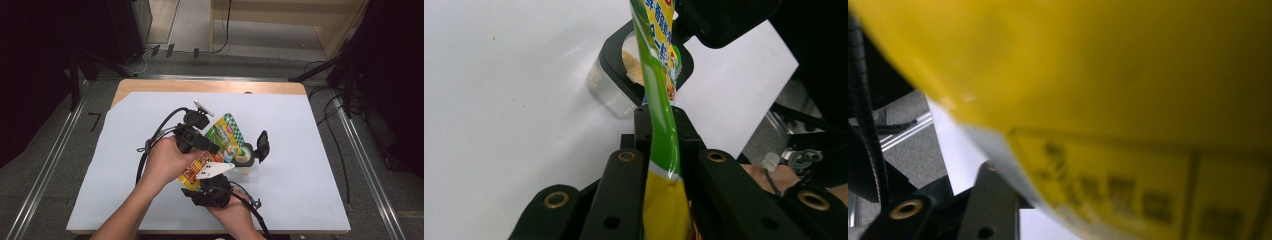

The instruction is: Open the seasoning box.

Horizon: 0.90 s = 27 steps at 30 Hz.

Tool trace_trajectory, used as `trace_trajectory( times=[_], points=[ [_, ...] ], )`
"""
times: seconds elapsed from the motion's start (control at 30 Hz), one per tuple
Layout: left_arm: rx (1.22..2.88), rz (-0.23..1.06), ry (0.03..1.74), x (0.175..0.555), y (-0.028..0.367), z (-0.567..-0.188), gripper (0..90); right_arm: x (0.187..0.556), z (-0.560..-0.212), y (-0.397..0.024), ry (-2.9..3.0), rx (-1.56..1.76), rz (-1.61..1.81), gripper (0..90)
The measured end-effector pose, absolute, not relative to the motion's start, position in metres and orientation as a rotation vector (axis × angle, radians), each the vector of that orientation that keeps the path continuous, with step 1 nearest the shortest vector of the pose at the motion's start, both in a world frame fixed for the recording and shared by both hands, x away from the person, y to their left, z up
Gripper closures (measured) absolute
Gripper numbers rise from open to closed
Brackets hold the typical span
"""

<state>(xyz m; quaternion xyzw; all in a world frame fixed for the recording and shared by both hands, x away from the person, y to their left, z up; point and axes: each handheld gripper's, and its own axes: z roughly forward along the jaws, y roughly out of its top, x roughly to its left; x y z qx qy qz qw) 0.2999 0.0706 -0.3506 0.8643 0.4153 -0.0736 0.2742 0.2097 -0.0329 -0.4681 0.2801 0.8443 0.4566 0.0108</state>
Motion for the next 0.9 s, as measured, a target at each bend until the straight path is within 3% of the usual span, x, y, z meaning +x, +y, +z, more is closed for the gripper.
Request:
trace_trajectory(
  times=[0.13, 0.3, 0.6, 0.9],
  points=[
    [2.304, -0.237, 1.105, 0.300, 0.069, -0.350, 86.4, 0.210, -0.469, -0.035, 2.634, 0.886, 1.456, 70.6],
    [2.295, -0.246, 1.095, 0.301, 0.069, -0.349, 85.5, 0.208, -0.465, -0.037, 2.617, 0.859, 1.523, 72.2],
    [2.284, -0.322, 1.076, 0.308, 0.072, -0.346, 75.9, 0.212, -0.463, -0.042, 2.609, 0.844, 1.703, 73.0],
    [2.390, -0.250, 1.072, 0.312, 0.059, -0.335, 86.6, 0.216, -0.461, -0.044, 2.621, 0.819, 1.747, 72.9]
  ],
)
